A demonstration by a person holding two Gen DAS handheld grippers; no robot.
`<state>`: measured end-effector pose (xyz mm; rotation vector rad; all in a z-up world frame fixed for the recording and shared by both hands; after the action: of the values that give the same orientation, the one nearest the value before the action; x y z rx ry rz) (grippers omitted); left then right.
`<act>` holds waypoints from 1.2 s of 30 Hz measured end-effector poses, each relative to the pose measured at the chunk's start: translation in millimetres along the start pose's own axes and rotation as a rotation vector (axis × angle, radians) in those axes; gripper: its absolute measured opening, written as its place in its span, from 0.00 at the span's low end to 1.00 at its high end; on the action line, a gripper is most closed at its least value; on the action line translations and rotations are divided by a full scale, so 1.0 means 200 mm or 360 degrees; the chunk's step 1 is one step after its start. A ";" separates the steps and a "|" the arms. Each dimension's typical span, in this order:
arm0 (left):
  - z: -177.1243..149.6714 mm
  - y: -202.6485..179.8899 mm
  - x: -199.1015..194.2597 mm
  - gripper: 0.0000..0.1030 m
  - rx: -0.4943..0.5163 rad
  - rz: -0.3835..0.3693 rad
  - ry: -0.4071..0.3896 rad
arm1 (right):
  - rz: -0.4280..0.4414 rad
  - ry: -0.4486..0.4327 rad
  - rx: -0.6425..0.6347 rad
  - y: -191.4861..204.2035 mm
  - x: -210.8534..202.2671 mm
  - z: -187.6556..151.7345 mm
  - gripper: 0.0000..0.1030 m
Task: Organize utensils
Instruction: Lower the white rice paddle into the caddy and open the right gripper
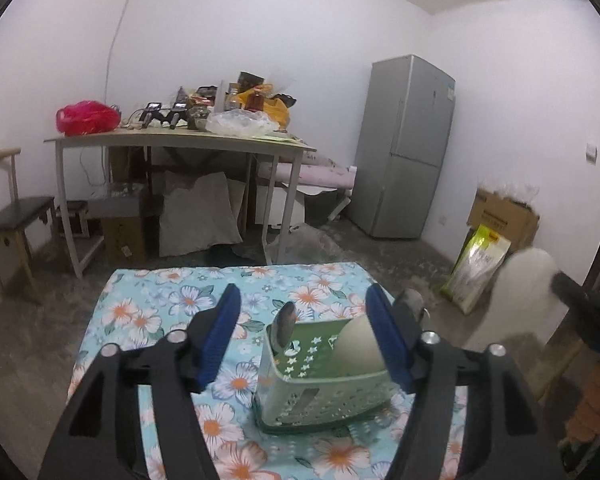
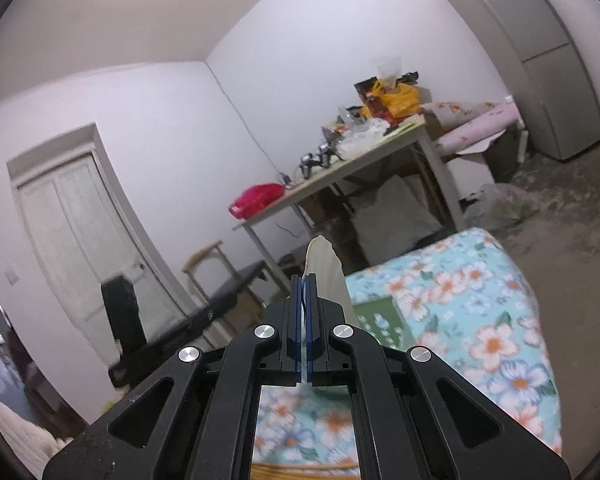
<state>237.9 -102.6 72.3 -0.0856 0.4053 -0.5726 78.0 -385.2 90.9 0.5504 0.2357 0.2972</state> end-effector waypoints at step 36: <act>-0.56 0.21 -0.33 0.95 -0.0242 0.0160 0.0281 | -0.0219 0.0139 -0.0096 -0.04 0.10 -0.07 0.46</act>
<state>164.4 -28.7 -15.8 -0.1602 0.6214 -0.4510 93.4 -377.8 72.7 0.4599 0.3467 0.1945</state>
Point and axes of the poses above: each gripper's, at about its wrist camera, not at the fingertips, and x roughly the way its jaws point, y to its left, z to its top, the point moved 2 cm from there along x, roughly the way its jaws point, and after that the axes turned 2 degrees about -y, right-handed, at the moved point
